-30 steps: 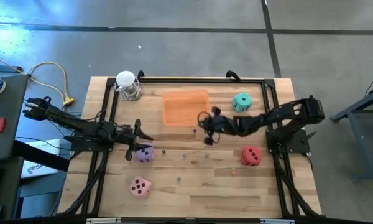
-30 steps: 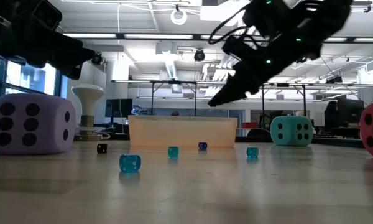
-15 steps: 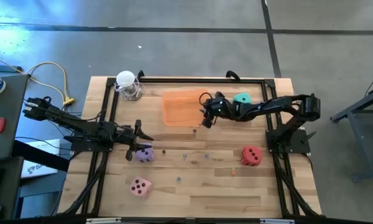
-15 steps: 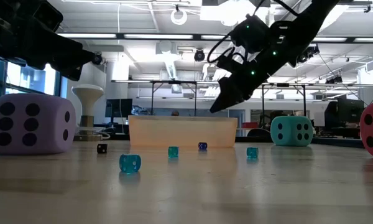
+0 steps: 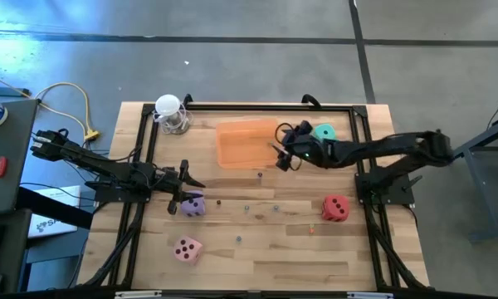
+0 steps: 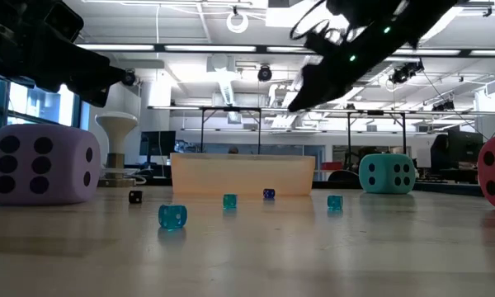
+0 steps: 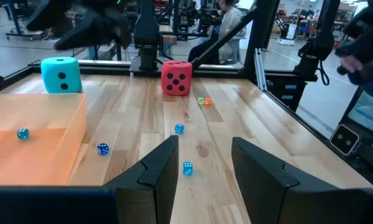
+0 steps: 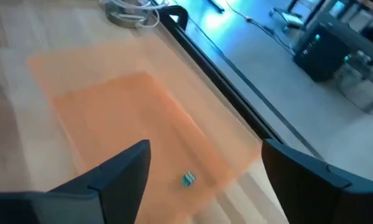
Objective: Pick & Place Dice
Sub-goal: Put the large blue dice into the orange container
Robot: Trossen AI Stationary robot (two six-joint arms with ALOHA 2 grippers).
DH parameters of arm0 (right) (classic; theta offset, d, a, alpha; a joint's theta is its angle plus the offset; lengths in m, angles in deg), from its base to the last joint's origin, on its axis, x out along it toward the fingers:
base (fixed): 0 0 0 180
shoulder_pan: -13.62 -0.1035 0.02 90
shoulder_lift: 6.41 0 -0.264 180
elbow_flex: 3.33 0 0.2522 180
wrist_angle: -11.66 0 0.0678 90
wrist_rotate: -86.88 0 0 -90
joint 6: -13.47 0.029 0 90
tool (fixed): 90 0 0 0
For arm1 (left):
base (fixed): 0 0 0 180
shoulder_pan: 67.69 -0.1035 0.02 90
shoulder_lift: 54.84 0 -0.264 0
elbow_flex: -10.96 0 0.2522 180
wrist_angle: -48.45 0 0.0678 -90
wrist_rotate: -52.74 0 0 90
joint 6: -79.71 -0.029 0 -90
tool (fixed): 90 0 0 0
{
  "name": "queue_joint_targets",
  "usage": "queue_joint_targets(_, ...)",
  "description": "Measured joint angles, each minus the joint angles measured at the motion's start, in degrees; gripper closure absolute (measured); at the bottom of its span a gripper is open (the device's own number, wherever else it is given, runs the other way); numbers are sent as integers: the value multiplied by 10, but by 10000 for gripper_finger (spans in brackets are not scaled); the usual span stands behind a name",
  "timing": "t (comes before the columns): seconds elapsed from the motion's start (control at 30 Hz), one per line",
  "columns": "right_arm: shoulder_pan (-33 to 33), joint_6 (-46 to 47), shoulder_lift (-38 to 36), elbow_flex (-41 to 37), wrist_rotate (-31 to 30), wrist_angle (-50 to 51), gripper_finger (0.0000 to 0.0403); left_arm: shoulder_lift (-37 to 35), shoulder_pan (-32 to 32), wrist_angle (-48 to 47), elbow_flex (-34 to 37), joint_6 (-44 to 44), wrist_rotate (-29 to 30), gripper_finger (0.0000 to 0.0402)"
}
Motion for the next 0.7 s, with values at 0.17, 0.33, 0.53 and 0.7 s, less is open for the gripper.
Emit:
queue_joint_targets(0.17,-29,101,-75,0,-19,137,101,0,0,0,0,0,0,256)
queue_joint_targets(0.33,-46,210,-127,0,-60,235,101,0,0,0,0,0,0,256)
queue_joint_targets(0.53,-49,250,-154,0,-54,246,101,0,0,0,0,0,0,256)
queue_joint_targets(0.7,-49,239,-153,0,-28,245,101,0,0,0,0,0,0,256)
